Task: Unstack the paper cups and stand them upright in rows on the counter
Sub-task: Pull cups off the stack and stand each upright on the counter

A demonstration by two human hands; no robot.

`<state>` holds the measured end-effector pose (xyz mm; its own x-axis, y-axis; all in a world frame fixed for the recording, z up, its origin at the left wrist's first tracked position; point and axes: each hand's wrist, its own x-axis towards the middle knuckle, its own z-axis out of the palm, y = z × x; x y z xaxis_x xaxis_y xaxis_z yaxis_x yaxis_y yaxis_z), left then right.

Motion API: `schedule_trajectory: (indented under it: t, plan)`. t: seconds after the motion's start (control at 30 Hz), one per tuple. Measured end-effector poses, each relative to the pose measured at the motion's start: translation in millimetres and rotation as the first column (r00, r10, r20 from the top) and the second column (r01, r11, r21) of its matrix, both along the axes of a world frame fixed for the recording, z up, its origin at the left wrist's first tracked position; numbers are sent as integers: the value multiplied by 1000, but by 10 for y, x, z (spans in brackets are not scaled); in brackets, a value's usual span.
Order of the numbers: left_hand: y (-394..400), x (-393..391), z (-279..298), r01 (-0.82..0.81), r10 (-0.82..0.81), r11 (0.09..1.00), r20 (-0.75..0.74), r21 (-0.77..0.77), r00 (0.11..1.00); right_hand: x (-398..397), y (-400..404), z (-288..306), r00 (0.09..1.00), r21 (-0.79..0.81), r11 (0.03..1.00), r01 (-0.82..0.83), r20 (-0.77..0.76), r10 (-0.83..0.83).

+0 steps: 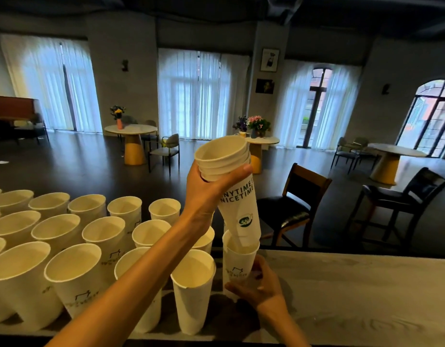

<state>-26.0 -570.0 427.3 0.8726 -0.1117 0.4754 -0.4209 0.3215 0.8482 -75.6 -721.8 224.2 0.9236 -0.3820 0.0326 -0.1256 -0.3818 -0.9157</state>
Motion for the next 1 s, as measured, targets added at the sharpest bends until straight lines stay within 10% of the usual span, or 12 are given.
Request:
schedule_trajectory:
  t: [0.63,1.0]
  plan:
    - [-645,-692,-413,224,-228,928,-22,297,973,-892,-328,611,867,-147,955,259,471,-163]
    - [-360,-588,-2,147,-147,969,-12,197,989,-954,69,62,995,-29,1000,3,104,0]
